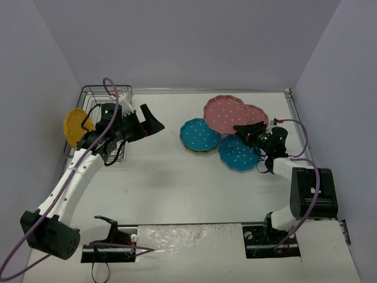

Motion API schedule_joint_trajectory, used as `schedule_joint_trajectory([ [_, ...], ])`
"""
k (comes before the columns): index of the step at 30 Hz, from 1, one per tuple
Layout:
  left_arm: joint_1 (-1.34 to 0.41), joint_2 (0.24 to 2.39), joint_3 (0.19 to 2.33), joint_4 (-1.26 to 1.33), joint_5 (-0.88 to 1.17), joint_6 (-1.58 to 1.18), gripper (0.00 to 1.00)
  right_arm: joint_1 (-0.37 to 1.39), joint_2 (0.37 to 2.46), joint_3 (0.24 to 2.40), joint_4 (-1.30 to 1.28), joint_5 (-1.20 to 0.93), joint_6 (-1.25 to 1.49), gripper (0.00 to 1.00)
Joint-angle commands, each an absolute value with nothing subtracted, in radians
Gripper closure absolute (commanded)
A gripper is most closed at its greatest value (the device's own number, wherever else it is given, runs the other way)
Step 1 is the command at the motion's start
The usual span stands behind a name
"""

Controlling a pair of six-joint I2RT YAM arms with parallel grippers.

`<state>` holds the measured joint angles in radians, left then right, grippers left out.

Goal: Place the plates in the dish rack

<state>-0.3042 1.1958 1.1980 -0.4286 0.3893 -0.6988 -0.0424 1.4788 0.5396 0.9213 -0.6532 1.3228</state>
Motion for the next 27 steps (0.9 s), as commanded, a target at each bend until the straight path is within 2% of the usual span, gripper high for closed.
schedule_joint_trajectory([
  [1, -0.362, 1.283, 1.274, -0.200, 0.394, -0.805, 0.03, -0.017, 1.366, 0.632, 1.097, -0.847, 1.383, 1.00],
  [13, -0.453, 1.525, 1.439, -0.054, 0.436, -0.897, 0.03, 0.121, 1.332, 0.650, 1.100, -0.939, 1.393, 1.00],
  [27, -0.459, 1.553, 1.429, -0.060, 0.485, -0.944, 0.03, 0.169, 1.334, 0.636, 1.196, -0.931, 1.439, 1.00],
])
